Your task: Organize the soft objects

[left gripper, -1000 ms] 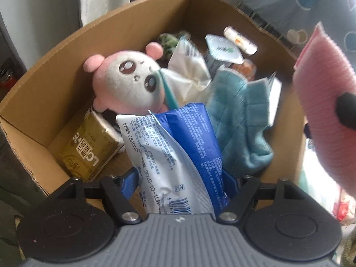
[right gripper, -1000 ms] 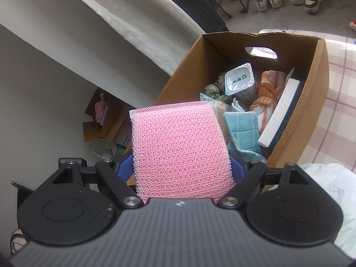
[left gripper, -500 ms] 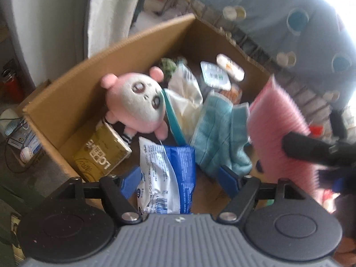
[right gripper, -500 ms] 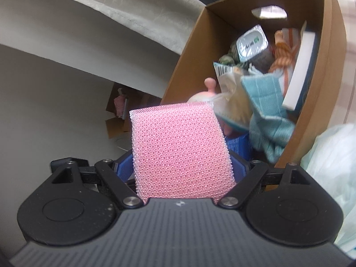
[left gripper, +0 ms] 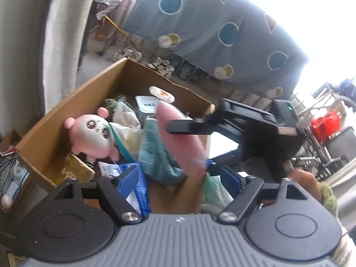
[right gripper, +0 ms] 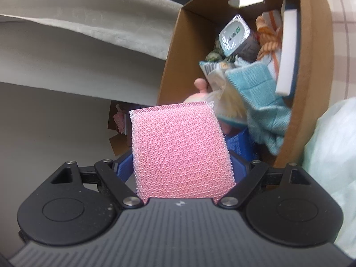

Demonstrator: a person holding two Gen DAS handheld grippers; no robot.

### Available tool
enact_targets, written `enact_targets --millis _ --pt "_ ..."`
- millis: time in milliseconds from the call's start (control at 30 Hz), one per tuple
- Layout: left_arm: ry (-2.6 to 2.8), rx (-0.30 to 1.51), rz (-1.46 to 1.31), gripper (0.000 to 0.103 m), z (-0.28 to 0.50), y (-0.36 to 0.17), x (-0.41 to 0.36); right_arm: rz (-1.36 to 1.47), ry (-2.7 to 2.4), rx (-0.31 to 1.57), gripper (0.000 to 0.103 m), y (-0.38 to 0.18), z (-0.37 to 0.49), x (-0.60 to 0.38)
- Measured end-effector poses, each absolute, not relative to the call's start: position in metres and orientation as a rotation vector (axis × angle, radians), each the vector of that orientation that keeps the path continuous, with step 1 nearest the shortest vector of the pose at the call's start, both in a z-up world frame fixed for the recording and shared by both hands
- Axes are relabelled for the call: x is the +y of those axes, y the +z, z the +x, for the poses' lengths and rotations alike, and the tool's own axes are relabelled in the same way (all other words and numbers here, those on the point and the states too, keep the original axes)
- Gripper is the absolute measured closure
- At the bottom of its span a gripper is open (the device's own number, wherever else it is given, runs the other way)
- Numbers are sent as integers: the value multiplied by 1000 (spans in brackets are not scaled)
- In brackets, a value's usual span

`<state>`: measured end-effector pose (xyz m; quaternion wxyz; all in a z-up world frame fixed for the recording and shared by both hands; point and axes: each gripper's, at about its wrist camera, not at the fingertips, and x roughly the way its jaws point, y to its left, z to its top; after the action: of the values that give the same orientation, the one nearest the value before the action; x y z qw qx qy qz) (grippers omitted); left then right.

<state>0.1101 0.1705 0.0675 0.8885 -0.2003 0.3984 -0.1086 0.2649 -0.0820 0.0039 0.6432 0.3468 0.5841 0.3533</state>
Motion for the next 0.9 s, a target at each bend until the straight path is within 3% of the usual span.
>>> enact_targets --millis 167,267,600,900 --pt "-248 847 -409 24 116 61 162 789 824 1344 18 5 258 -73" --pt "-256 862 -415 32 119 57 160 785 838 1350 18 6 255 -71" --pt "-272 901 -451 71 130 44 163 798 884 1356 18 4 253 -75" --pt "-283 874 -362 75 129 45 152 734 882 1293 13 14 259 -87"
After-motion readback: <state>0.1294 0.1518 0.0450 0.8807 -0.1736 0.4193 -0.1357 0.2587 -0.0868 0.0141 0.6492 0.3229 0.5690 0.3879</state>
